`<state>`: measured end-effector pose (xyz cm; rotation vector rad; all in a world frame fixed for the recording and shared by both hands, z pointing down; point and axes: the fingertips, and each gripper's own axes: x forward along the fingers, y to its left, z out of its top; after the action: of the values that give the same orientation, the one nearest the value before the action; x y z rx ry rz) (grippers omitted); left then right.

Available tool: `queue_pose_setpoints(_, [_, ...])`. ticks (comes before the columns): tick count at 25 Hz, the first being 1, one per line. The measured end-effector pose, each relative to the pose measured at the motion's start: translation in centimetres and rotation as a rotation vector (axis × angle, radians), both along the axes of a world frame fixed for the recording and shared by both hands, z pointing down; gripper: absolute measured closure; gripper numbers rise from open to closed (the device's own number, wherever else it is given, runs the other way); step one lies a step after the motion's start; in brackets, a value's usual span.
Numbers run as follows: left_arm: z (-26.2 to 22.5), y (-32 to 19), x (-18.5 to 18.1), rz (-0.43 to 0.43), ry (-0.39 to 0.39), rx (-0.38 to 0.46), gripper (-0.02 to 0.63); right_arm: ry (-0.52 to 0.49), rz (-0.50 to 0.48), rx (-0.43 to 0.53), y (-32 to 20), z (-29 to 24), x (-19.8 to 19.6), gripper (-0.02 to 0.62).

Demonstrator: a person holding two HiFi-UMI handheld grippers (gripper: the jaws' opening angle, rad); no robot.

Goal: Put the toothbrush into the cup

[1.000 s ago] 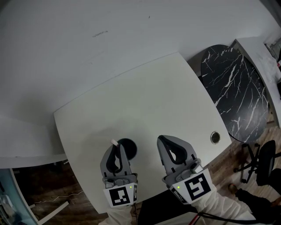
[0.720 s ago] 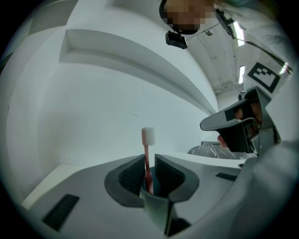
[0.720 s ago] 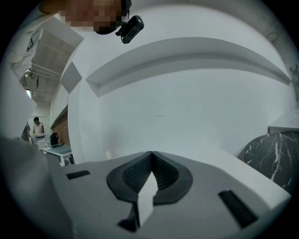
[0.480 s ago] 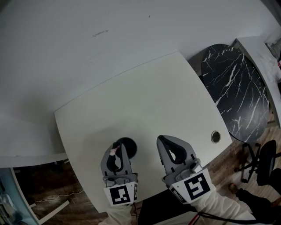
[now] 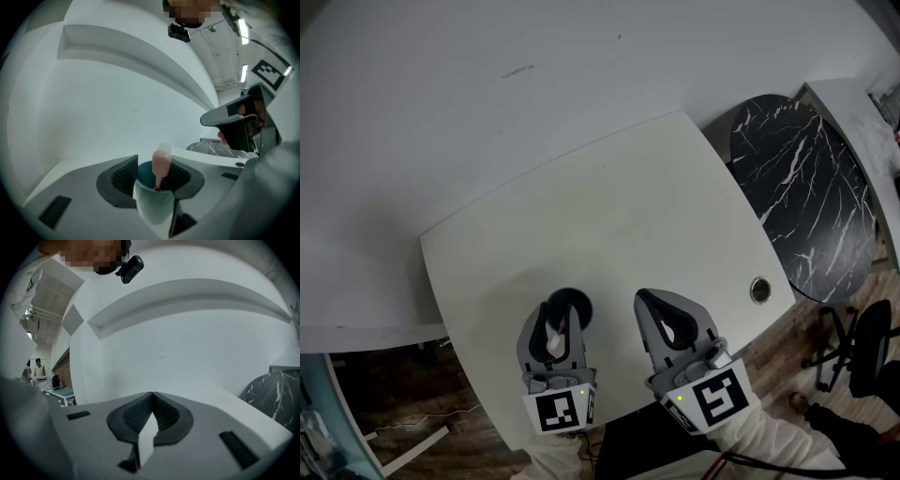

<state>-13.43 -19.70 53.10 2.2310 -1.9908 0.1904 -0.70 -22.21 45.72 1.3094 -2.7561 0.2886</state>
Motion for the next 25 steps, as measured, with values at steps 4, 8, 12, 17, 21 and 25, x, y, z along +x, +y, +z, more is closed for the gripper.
queue_pose_setpoints(4, [-0.5,0.4,-0.2,-0.007,-0.005,0.006,0.457,-0.001,0.001,-0.001,0.5,-0.2,0.2,0.592])
queue_pose_setpoints(8, [-1.4,0.8,-0.5,-0.010,-0.019,0.012,0.457,-0.008,0.000,0.005,0.9,-0.8,0.2,0.592])
queue_pose_setpoints(12, [-3.0,1.5,-0.5,0.002,-0.029,0.022,0.457,-0.014,-0.003,0.017,1.5,-1.9,0.1,0.592])
queue_pose_setpoints(17, [-7.0,3.7,-1.1,-0.016,0.002,0.048,0.457,-0.020,-0.015,0.054,2.7,-5.0,-0.1,0.592])
queue_pose_setpoints(21, [-10.4,5.9,-1.8,-0.041,-0.008,0.063,0.459,-0.021,-0.022,0.083,4.1,-7.6,0.0,0.592])
queue_pose_setpoints(25, [-13.3,7.6,-3.1,-0.079,-0.009,0.086,0.460,-0.039,-0.022,0.109,4.9,-10.0,-0.1,0.592])
